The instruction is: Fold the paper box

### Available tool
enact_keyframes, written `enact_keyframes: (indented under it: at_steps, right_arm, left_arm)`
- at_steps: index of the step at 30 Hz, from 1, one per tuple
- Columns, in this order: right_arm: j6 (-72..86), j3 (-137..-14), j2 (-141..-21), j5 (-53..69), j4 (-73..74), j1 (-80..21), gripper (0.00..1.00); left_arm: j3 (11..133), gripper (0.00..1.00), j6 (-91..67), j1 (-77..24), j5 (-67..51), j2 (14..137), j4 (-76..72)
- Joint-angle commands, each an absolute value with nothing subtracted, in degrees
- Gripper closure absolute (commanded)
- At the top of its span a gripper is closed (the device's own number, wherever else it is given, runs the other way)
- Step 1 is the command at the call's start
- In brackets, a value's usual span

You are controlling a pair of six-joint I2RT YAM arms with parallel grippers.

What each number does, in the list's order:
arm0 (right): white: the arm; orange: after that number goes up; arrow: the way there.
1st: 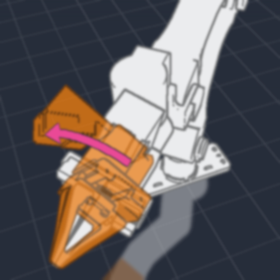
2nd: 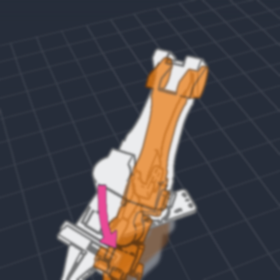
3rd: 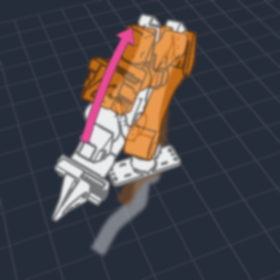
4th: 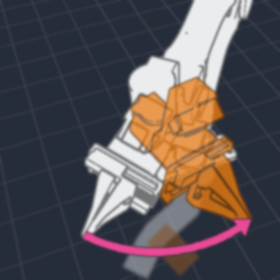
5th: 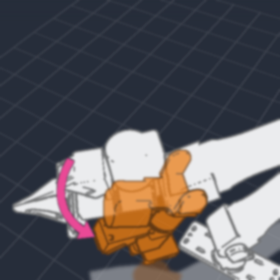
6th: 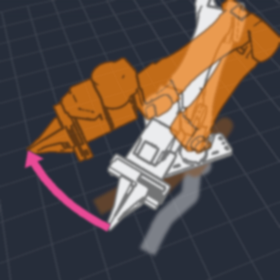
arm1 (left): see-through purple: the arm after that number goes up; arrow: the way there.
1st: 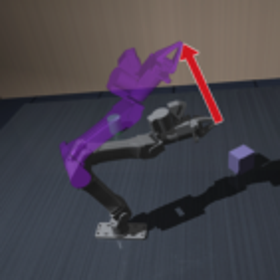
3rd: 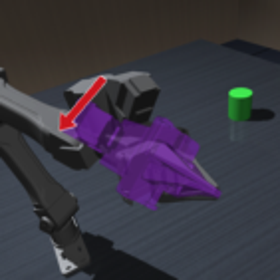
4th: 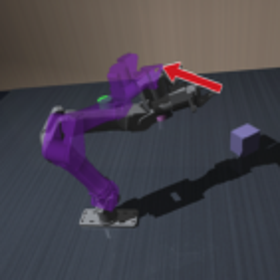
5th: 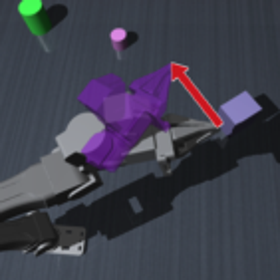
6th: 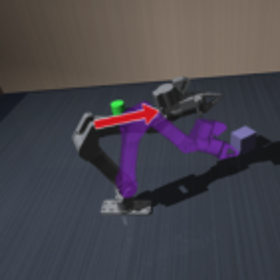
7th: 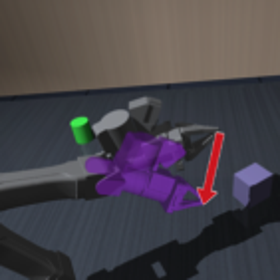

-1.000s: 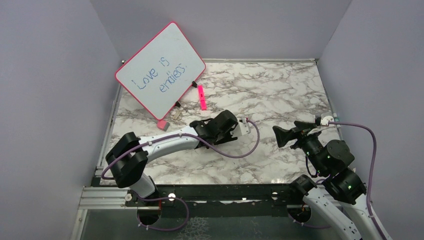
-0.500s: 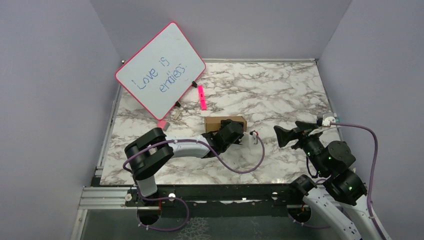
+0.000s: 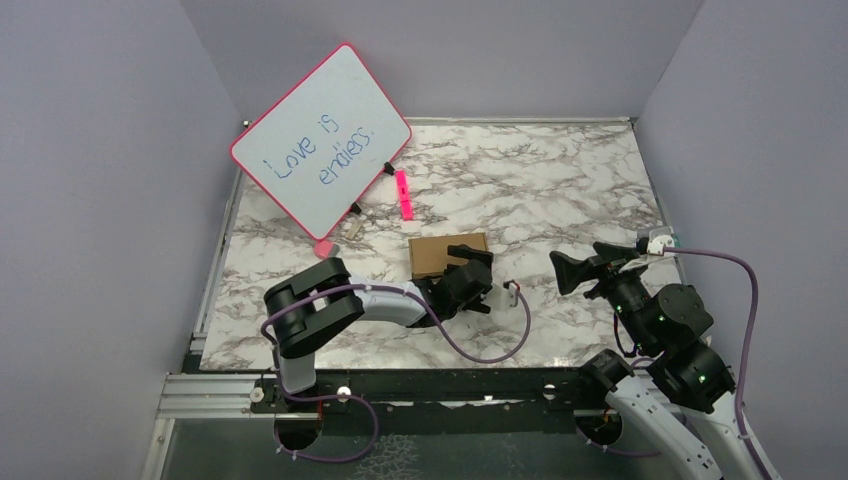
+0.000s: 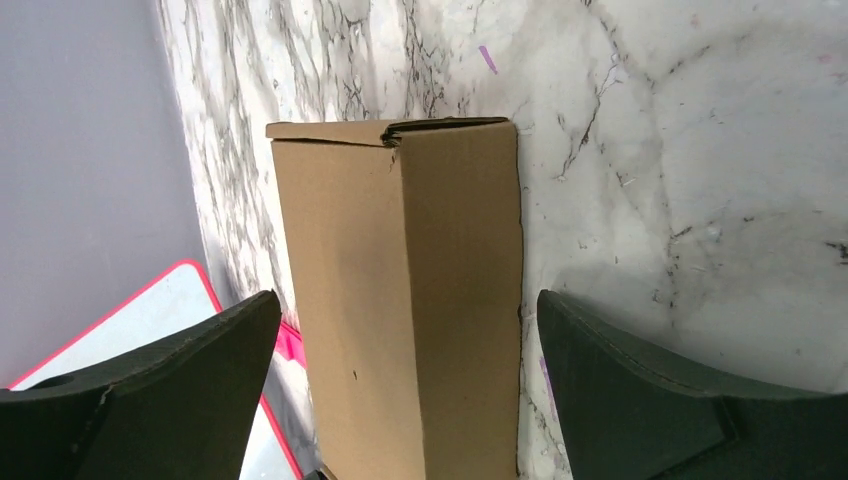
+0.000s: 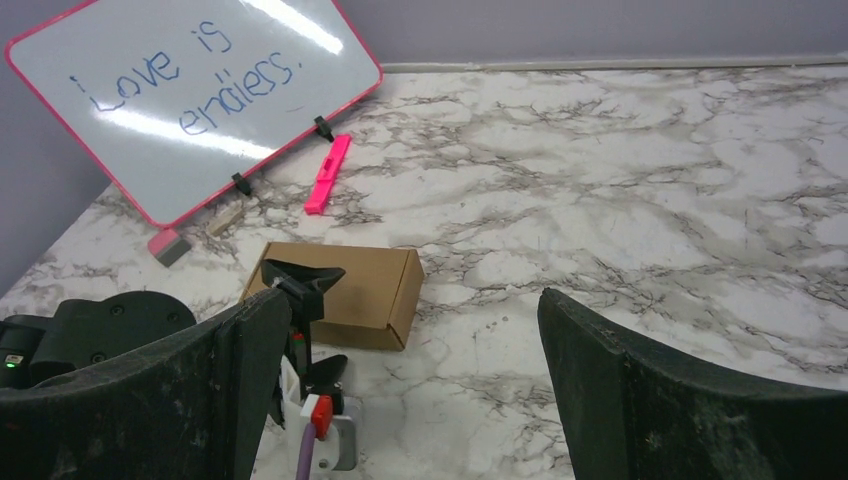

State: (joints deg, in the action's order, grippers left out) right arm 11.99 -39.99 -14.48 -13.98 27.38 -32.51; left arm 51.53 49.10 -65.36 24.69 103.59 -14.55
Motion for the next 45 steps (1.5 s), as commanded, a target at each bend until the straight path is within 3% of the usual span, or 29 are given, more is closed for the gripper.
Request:
enact_keyframes:
  at_steps: [1,10,28,34,40,45]
  right_arm:
    - [12.1,-39.5,-13.4,-16.0,28.5,-32.2,0.00]
    - [12.7,-40.3,-13.4,-18.5,30.0,-32.2,0.00]
    - [13.4,-40.5,-12.2,-22.3,31.3,-32.2,0.00]
    - [13.5,-40.1,-9.8,-23.2,31.0,-32.2,0.00]
    - [13.1,-40.1,-10.2,-23.1,30.5,-32.2,0.00]
    - [12.8,-39.8,-10.0,-23.0,30.2,-32.2,0.00]
  left_arm:
    - [53.1,0.01,45.7,-66.5,26.8,98.2,-13.6]
    - [59.8,0.01,29.6,-64.1,27.3,88.1,-3.9]
    - [58.9,0.01,-8.1,-30.2,20.5,74.9,4.5]
    - [53.2,0.01,-15.8,-20.5,15.5,64.6,8.0]
    - [50.3,0.01,-14.4,-19.9,19.8,52.3,15.2]
    - [40.9,0.01,-11.0,-19.9,20.5,35.0,11.5]
